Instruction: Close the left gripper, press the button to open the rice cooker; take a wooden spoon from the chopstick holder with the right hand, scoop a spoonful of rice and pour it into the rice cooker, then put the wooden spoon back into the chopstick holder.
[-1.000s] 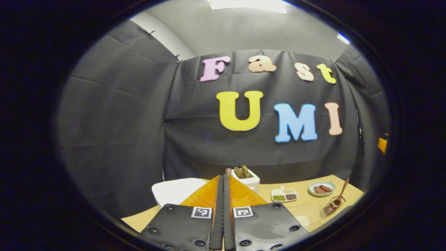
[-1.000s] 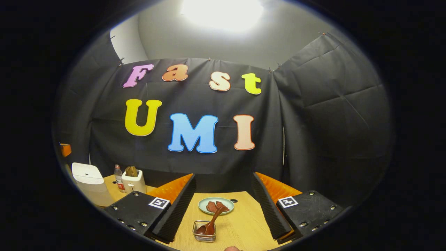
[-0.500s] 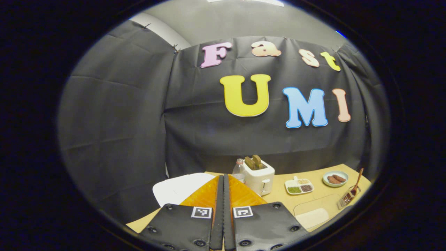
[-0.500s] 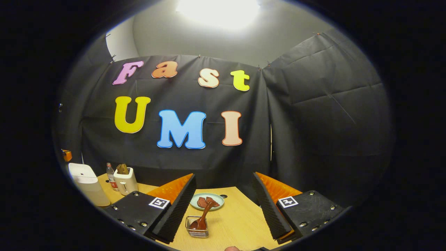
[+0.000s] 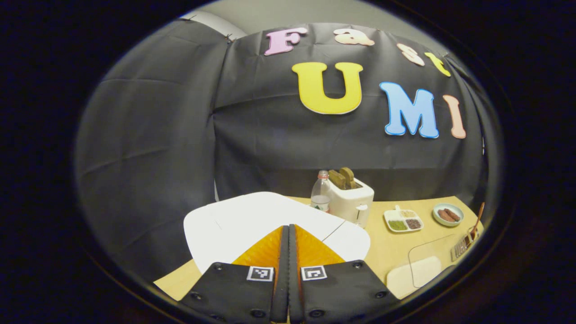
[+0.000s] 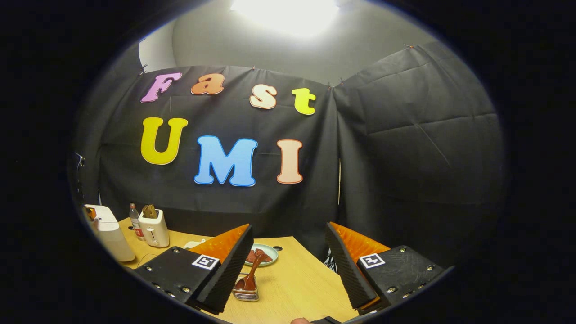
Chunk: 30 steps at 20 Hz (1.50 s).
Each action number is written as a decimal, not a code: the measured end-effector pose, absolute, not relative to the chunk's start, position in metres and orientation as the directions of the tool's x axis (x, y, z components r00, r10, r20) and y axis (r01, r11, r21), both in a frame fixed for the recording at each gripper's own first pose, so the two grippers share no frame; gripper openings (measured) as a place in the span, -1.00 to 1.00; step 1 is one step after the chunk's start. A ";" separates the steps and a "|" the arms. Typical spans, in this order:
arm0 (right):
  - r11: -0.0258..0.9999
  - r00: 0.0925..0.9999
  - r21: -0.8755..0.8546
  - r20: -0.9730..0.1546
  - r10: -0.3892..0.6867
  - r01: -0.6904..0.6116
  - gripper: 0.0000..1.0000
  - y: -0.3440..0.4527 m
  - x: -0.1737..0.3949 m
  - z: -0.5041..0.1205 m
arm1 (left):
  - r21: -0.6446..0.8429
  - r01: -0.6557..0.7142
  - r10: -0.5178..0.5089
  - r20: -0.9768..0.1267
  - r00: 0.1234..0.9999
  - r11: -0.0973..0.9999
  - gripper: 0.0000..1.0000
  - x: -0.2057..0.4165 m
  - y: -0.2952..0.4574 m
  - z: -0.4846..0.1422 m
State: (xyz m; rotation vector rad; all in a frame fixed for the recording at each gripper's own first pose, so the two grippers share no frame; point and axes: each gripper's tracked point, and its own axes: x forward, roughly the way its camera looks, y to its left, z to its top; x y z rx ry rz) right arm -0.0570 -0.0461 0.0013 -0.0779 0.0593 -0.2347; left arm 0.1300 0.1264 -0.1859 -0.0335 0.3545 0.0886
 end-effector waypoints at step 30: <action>0.998 0.993 0.052 -0.108 -0.041 0.046 0.95 -0.036 0.016 -0.022 | -0.029 -0.084 0.084 0.017 0.996 0.996 0.98 0.061 0.085 0.012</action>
